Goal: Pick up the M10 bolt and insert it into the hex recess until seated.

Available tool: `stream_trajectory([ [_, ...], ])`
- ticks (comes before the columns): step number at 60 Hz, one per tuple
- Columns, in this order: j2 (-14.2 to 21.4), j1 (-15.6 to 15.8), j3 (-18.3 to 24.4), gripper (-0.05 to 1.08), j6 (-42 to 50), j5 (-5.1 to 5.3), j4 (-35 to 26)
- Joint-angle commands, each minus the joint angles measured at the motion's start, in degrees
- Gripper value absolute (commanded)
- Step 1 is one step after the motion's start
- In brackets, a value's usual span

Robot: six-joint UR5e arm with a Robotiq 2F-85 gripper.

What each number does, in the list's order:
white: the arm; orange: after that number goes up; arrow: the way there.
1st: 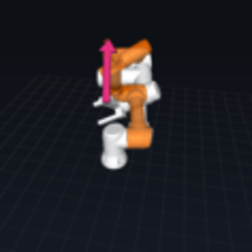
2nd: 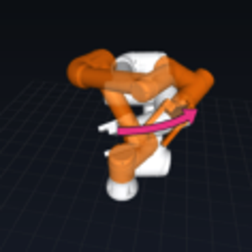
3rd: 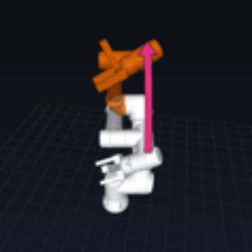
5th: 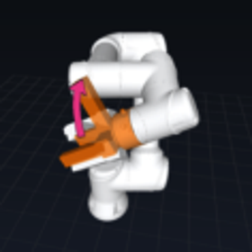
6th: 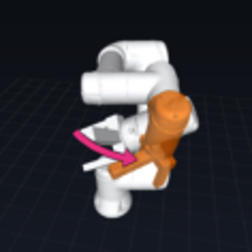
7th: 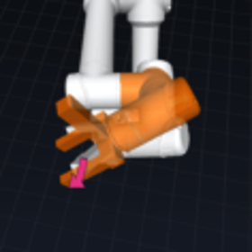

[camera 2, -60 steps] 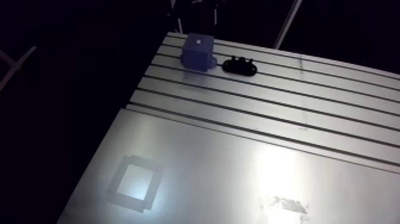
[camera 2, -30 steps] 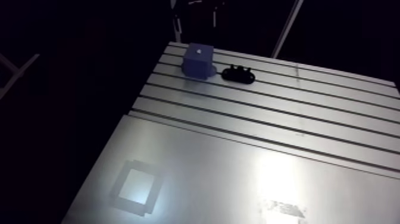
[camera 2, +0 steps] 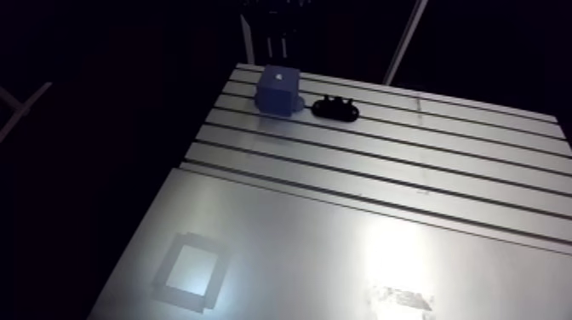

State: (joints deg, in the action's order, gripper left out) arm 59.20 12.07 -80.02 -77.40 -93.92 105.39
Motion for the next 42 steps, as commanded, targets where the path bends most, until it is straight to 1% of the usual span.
stream_trajectory([
  [1,-0.34,-0.1,-0.26,1.08,1.33,0.96,1.95],
  [7,-0.44,-0.2,-0.67,1.08,1.26,1.47,2.46],
  [14,-0.54,-0.29,-0.87,1.07,0.82,1.66,2.76],
  [25,-0.79,-0.37,-0.88,1.07,0.72,1.68,2.76],
  [29,-0.8,-0.45,-1.05,1.07,0.64,1.34,2.84],
  [42,-1.21,-1.07,-1.48,1.06,-0.1,1.24,2.94],
])
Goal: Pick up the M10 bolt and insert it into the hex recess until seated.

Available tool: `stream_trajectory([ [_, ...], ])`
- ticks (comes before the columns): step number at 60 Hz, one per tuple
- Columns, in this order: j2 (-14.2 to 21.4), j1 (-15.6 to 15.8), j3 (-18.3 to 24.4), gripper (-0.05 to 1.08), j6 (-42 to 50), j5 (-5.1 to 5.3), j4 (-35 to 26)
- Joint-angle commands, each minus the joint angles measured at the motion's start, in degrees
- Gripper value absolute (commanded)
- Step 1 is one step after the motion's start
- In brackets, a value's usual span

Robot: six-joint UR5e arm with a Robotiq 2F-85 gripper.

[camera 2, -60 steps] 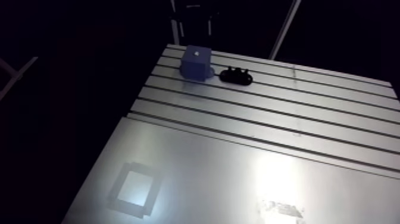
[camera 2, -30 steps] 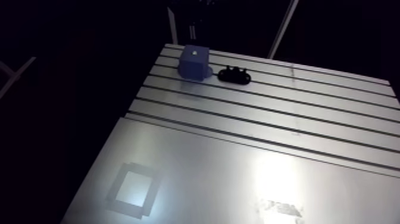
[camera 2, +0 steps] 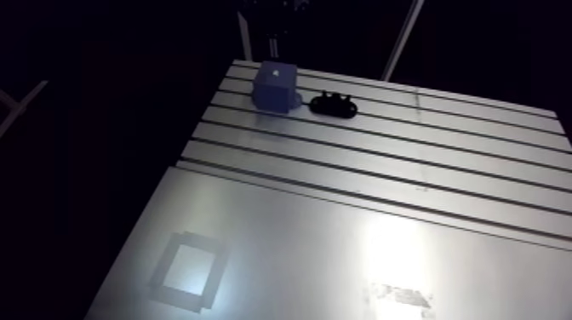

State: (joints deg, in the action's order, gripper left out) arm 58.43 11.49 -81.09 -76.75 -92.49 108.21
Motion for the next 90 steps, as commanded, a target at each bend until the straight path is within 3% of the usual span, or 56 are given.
stream_trajectory([
  [1,-0.45,-0.49,-0.41,1.06,-0.75,-0.19,0.12],
  [17,-0.74,-0.5,-1.56,1.06,-1.77,-0.09,2.91],
  [90,-1.53,0.11,-2.01,1.05,-3.8,-0.1,3.81],
])
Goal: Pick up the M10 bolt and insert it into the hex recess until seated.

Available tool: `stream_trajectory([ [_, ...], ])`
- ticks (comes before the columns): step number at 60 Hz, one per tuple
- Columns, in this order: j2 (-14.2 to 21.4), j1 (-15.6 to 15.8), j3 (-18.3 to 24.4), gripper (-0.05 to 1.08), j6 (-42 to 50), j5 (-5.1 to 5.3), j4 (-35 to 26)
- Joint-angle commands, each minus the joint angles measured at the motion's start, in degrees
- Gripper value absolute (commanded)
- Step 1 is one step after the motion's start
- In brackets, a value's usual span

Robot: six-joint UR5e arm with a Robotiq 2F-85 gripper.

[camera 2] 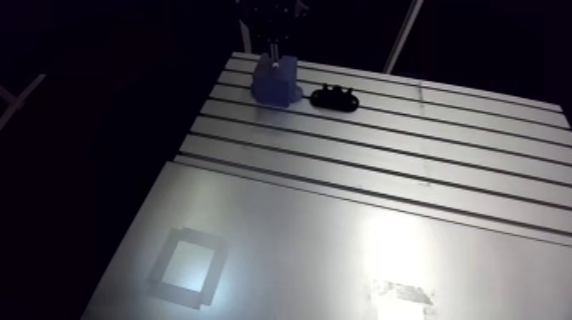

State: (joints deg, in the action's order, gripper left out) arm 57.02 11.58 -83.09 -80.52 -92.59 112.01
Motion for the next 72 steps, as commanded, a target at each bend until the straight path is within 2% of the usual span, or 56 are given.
stream_trajectory([
  [1,-0.2,0.03,-0.01,1.05,-0.02,0.0,0.01],
  [72,-0.71,0.2,-0.27,1.05,-0.2,0.0,0.09],
])
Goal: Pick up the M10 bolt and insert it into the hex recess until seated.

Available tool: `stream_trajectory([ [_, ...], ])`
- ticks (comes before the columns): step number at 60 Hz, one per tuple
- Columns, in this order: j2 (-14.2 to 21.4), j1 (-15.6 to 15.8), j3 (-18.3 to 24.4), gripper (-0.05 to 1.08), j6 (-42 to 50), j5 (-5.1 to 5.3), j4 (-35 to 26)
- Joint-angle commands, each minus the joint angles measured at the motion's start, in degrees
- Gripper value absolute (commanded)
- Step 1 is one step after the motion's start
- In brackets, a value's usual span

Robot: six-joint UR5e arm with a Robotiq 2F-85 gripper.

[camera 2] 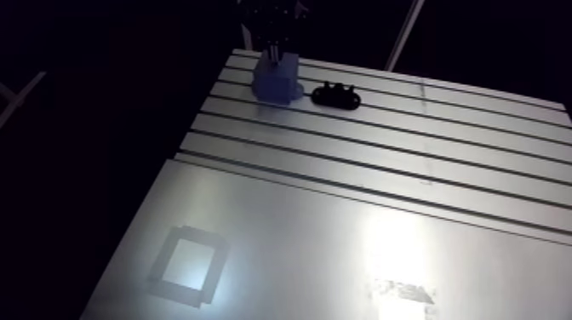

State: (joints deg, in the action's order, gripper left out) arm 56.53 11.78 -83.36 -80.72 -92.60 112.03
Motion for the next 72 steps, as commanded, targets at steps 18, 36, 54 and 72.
stream_trajectory([
  [18,-0.35,0.0,-0.09,1.05,0.0,0.0,0.07],
  [36,-0.34,0.0,0.0,1.05,0.0,0.0,0.01],
  [54,0.01,0.0,0.01,1.05,-0.95,0.0,-0.01],
  [72,0.19,0.0,0.07,1.05,-0.97,0.0,-0.01],
])
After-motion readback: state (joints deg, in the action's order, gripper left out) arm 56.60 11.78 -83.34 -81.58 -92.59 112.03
